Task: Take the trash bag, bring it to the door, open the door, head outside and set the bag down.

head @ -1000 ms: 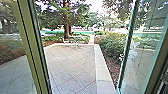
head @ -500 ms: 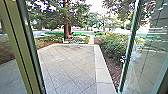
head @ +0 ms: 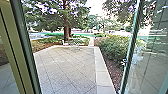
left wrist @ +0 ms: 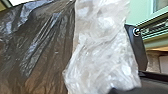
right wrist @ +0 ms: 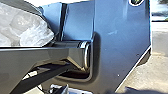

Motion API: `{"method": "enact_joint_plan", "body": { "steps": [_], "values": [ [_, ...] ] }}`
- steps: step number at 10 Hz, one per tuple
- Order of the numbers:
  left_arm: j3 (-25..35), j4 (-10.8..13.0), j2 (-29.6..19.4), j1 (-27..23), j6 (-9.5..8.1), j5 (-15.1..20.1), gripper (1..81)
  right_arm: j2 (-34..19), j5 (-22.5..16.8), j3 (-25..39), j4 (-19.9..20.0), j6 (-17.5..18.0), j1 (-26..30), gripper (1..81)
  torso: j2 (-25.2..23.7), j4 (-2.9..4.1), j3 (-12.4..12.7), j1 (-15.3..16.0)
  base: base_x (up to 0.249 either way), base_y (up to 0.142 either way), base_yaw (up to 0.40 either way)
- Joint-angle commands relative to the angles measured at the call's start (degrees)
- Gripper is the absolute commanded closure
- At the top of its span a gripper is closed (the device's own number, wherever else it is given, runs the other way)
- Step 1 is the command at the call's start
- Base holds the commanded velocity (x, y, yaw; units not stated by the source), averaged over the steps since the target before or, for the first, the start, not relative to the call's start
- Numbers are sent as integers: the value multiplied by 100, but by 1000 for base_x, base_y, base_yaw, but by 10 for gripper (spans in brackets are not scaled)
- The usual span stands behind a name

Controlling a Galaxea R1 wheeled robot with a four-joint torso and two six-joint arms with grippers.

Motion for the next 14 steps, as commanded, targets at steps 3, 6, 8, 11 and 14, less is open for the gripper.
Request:
{"method": "enact_joint_plan", "body": {
  "steps": [3,6,8,11,14],
  "values": [
    [-46,-16,-71,-369,28,248,811,109,-242,87,-40,-22,322,10,0,0,0,2,131,0,0],
    [-46,-7,-71,-360,28,248,811,109,-242,87,-49,-30,330,10,0,0,-2,0,90,0,0],
    [-46,-7,-80,-360,28,248,811,109,-242,87,-40,-22,330,10,-9,0,2,-5,90,0,0],
    [-46,-7,-71,-360,28,248,811,109,-242,87,-40,-22,331,10,-7,0,0,-5,110,0,0],
    [-46,-7,-71,-360,28,248,811,109,-242,87,-40,-22,322,10,-5,0,-2,2,123,0,0]
  ]
}}
